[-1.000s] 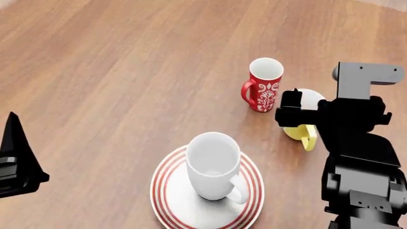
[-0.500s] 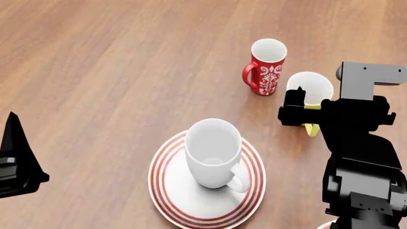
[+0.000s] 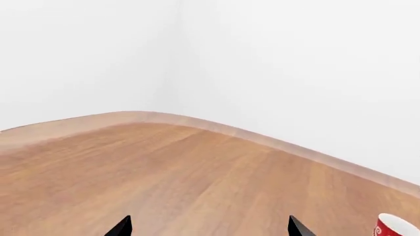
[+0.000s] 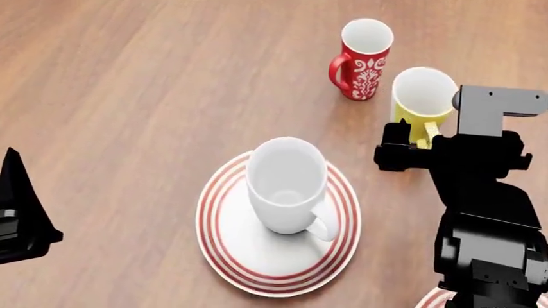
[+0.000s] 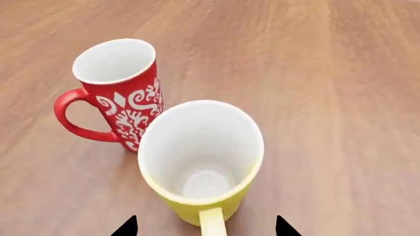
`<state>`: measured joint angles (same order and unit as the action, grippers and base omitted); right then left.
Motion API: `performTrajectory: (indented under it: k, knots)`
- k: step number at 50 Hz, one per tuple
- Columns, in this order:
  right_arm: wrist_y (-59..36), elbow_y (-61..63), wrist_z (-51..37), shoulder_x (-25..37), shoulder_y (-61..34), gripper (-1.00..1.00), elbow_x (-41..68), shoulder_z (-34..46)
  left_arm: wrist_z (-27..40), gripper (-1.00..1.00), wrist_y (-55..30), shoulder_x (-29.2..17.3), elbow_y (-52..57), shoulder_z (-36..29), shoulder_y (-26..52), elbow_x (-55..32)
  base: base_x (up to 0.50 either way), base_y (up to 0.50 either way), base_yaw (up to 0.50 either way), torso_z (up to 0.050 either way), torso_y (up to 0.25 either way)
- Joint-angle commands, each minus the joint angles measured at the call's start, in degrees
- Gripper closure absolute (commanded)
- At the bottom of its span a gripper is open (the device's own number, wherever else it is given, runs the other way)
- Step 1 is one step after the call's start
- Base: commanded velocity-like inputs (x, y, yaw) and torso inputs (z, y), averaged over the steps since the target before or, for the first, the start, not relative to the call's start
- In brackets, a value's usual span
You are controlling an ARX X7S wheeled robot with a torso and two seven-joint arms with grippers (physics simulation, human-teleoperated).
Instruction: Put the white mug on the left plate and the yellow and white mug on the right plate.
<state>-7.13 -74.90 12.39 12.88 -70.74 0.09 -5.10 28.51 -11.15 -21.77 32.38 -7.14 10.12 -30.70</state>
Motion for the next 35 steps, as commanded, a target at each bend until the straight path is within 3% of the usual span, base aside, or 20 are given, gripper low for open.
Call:
performTrajectory:
  k: [1, 30, 35]
  knots:
    - [-0.22, -0.09, 0.11, -0.05, 0.13, -1.00, 0.03, -0.12, -0.03, -1.00, 0.56, 0.00, -0.23, 0.52, -0.05, -0.90, 0.00, 0.00, 0.00, 0.007, -0.250]
    - [0.45, -0.08, -0.30, 0.62, -0.69, -1.00, -0.12, -0.21, 0.48, -1.00, 1.28, -0.21, -0.52, -0.62, 0.24, 1.14, 0.00, 0.00, 0.00, 0.000, -0.013]
    - [0.42, -0.08, -0.19, 0.58, -0.60, -1.00, -0.08, -0.14, 0.53, -1.00, 1.46, -0.11, -0.69, -0.55, 0.27, 0.92, 0.00, 0.00, 0.00, 0.006, -0.224]
